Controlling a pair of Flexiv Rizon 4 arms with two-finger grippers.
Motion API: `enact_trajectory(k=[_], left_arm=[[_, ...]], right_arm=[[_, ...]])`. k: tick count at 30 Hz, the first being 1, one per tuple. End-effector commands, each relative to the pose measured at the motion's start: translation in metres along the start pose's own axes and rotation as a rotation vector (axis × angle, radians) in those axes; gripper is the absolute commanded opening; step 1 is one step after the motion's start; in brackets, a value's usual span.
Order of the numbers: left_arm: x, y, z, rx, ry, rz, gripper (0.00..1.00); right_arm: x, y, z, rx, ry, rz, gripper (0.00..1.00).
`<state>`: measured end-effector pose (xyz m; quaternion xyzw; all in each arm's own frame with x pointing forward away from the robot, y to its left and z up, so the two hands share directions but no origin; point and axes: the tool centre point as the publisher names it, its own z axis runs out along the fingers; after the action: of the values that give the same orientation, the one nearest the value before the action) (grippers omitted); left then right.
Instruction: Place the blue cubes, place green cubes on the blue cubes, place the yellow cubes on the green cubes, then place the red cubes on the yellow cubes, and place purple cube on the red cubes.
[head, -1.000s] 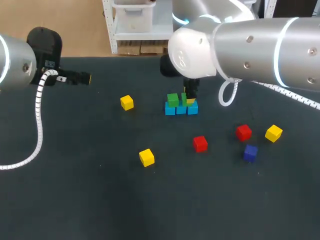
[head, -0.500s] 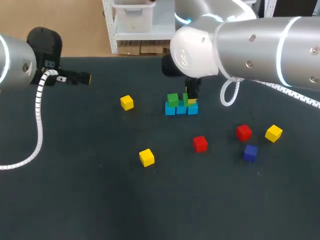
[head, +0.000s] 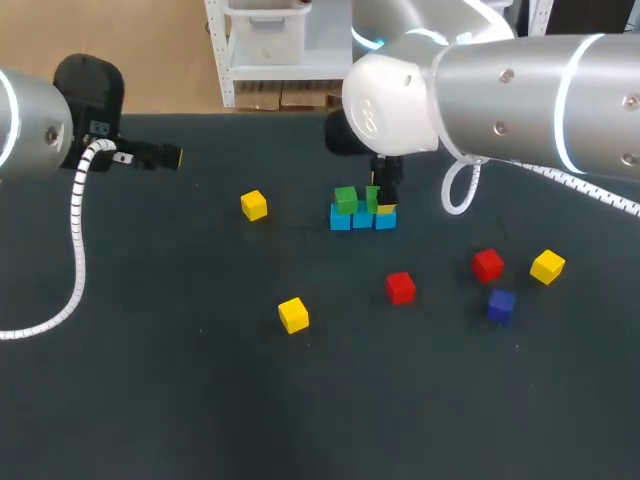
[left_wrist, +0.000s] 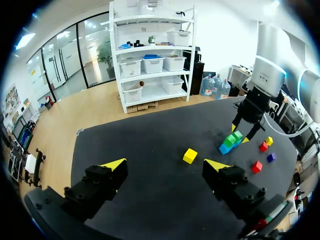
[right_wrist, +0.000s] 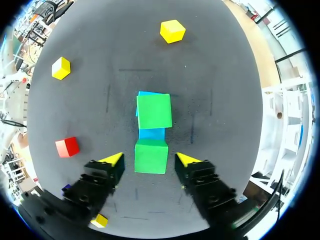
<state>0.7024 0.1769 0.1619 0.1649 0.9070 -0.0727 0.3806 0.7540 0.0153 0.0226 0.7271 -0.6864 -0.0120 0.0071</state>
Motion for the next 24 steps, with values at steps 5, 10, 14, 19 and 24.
enact_trajectory(k=[5, 10, 14, 19, 24], left_arm=[[0.0000, 0.0012, -0.0003, 0.005, 0.000, 0.001, 1.00], [0.0000, 0.0012, -0.0003, 0.005, 0.000, 0.001, 1.00], [0.0000, 0.0012, -0.0003, 0.005, 0.000, 0.001, 1.00], [0.0000, 0.0012, -0.0003, 0.005, 0.000, 0.001, 1.00], [0.0000, 0.0012, -0.0003, 0.005, 0.000, 0.001, 1.00]], right_arm=[[0.0024, 0.0010, -0.0037, 0.011, -0.019, 0.000, 1.00], [0.0037, 0.0000, -0.0062, 0.014, -0.028, 0.005, 1.00], [0.0048, -0.0007, -0.0069, 0.017, -0.031, 0.008, 1.00], [0.0020, -0.0017, -0.0067, 0.017, -0.039, 0.006, 1.00], [-0.0024, -0.0005, -0.0032, 0.014, -0.037, -0.004, 0.97]])
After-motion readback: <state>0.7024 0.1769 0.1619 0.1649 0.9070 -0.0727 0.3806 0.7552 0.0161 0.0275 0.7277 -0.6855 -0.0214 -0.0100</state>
